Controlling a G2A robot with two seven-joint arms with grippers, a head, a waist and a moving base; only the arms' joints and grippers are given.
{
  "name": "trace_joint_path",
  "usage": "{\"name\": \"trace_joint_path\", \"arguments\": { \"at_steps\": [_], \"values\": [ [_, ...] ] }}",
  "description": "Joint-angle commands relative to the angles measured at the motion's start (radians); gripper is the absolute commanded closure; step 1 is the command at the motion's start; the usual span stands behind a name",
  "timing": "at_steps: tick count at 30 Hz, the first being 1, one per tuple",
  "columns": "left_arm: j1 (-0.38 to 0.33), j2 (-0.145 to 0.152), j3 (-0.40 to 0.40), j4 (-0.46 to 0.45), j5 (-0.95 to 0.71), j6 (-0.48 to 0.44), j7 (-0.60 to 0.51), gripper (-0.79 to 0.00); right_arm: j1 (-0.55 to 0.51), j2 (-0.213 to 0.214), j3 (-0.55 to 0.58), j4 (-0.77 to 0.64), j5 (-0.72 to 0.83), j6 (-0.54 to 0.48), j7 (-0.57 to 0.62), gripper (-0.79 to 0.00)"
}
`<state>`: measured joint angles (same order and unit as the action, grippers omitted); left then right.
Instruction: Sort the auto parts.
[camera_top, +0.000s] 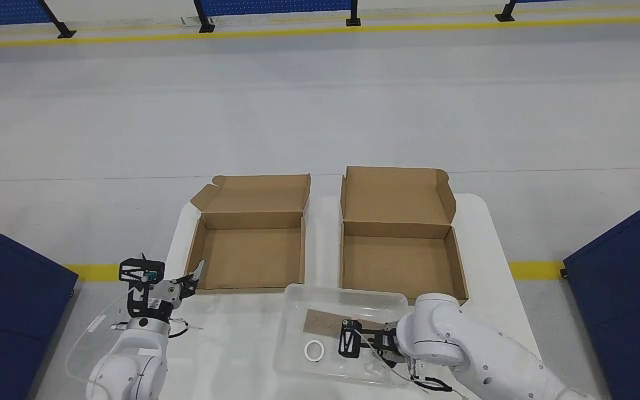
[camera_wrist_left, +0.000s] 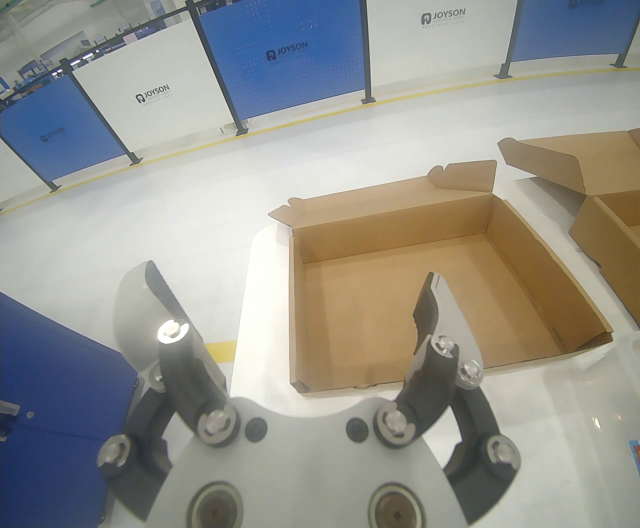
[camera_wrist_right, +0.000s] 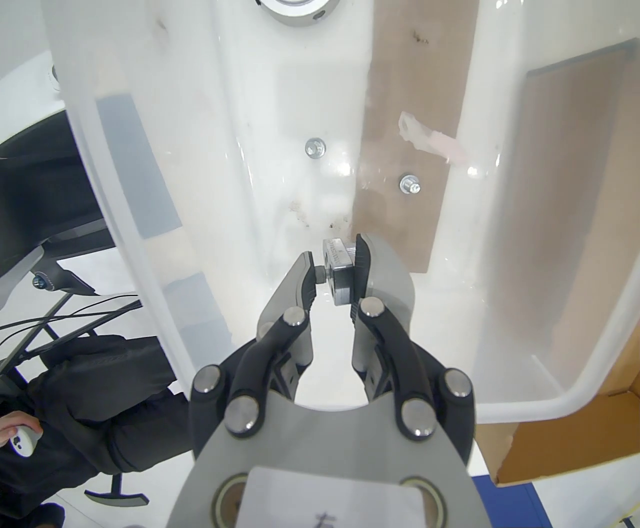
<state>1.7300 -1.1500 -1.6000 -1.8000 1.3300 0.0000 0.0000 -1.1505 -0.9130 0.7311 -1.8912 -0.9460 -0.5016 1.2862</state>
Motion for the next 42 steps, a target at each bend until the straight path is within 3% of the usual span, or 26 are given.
{"name": "trace_joint_path", "arguments": {
  "at_steps": [1,6,10,31,42],
  "values": [
    [0.0,0.0,0.0,0.0,0.0,0.0,0.0,-0.785,0.0,0.0,0.0,0.0,0.0,0.0,0.0,0.0],
    [0.0,0.0,0.0,0.0,0.0,0.0,0.0,-0.785,0.0,0.0,0.0,0.0,0.0,0.0,0.0,0.0],
    [0.0,0.0,0.0,0.0,0.0,0.0,0.0,-0.785,-0.007,0.003,0.018,0.04,0.054,-0.031,-0.069,0.0],
    [0.0,0.0,0.0,0.0,0.0,0.0,0.0,-0.785,-0.096,0.085,0.249,0.14,0.543,-0.283,-0.251,0.0],
    [0.0,0.0,0.0,0.0,0.0,0.0,0.0,-0.785,-0.071,0.117,0.217,0.203,0.633,-0.31,-0.278,0.0]
  ]
}}
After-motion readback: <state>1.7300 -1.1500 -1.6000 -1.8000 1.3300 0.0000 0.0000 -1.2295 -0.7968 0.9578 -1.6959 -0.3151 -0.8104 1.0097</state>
